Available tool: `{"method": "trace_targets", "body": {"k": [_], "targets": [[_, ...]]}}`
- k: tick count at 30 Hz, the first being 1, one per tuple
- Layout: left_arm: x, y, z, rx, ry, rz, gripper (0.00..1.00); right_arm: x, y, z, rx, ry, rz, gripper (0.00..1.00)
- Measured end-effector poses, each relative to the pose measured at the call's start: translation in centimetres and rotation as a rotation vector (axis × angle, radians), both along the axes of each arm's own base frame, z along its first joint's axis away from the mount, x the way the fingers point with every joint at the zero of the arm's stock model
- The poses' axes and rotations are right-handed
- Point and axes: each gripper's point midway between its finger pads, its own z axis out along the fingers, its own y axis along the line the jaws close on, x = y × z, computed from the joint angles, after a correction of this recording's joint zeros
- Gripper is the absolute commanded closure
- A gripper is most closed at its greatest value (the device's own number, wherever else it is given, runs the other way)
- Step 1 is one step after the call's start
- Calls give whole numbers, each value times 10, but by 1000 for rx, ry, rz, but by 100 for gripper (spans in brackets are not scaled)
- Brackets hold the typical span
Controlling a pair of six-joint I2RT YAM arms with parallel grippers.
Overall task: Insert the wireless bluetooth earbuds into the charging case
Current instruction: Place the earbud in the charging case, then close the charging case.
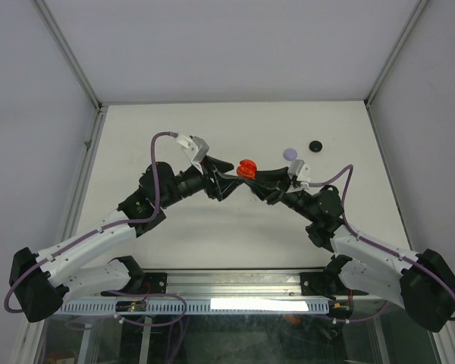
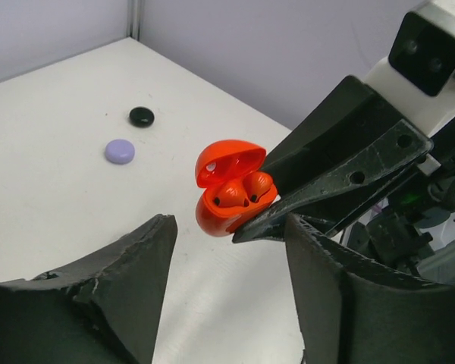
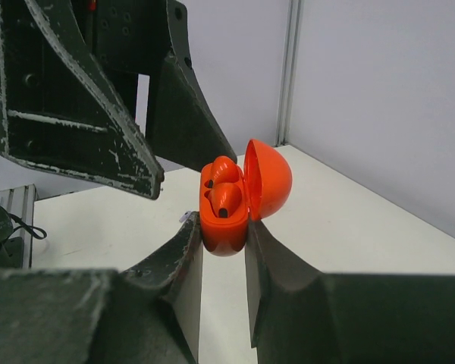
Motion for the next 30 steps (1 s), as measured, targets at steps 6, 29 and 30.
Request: {"method": "trace_targets", "body": {"k": [6,29,30], "targets": [[-1,4,-7,44,49,2,22,0,-1,0,-3,2,-1,100],[-5,8,4,-104,296,-276,16,-18,28,7,-73,42,206,100],[-7,7,5,-111,302,-290,16,-18,29,6,-77,48,213,100]]}}
